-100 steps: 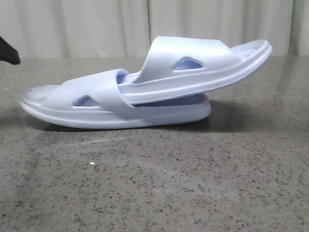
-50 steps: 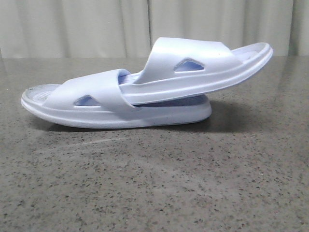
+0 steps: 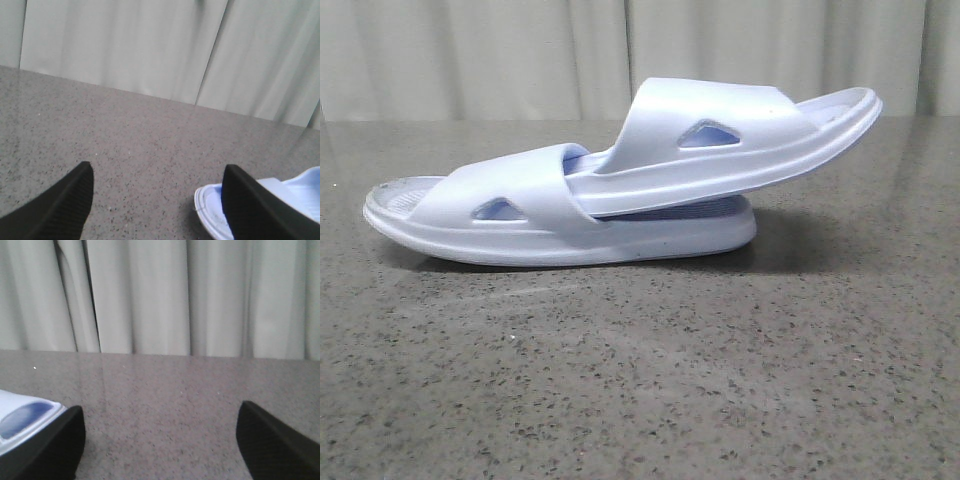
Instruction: Insert blue slippers together front up
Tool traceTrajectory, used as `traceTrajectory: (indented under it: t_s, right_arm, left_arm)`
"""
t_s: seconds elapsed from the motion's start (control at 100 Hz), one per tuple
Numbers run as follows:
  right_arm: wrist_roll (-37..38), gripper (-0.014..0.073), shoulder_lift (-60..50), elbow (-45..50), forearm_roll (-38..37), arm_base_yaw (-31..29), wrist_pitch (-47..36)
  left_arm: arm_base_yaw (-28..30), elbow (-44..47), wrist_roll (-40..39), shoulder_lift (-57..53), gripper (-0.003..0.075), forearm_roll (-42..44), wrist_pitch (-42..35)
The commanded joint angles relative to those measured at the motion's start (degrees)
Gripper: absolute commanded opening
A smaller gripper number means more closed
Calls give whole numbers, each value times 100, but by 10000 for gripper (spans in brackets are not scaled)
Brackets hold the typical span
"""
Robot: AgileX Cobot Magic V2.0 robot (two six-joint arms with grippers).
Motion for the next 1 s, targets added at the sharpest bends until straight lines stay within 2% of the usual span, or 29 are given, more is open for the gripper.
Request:
traceTrajectory:
  t_s: [0.0,0.22,0.32,0.39,0.51,0.52,0.53,0.55,0.61,0.99]
  right_arm:
    - [-52,540,-233,-71,-163,-39,-74]
    - [-52,538,-265,-58,-197,-39,-95]
    - [-52,484,-265,-58,-212,-39,-181]
    - [-52,374,-265,-58,-254,-39,-204]
    - [-52,106,-265,-58,-276,-39,-204]
    - [-52,59,-265,-58,-276,-39,-204]
    - [-52,59,-265,-58,-276,-39,-204]
    - [-52,-1,-265,-58,-276,-39,-204]
    - [-52,-109,-265,-58,-276,-39,-191]
    - [-52,-107,-265,-58,-276,-39,-152]
  left_arm:
    - [-54,34,5,-21,477,9,-27]
    - [-54,209,5,-26,468,9,-76]
    - [-54,209,5,-26,399,9,-80]
    - [-54,209,5,-26,318,9,-90]
    - [-54,209,5,-26,146,9,-111]
    - [-54,209,5,-26,135,-1,-111]
    - [-54,209,5,-26,114,-1,-111]
    - [-54,209,5,-26,83,-1,-111]
    - [-54,209,5,-26,16,-1,-111]
    - [-54,220,5,-26,16,-69,-14]
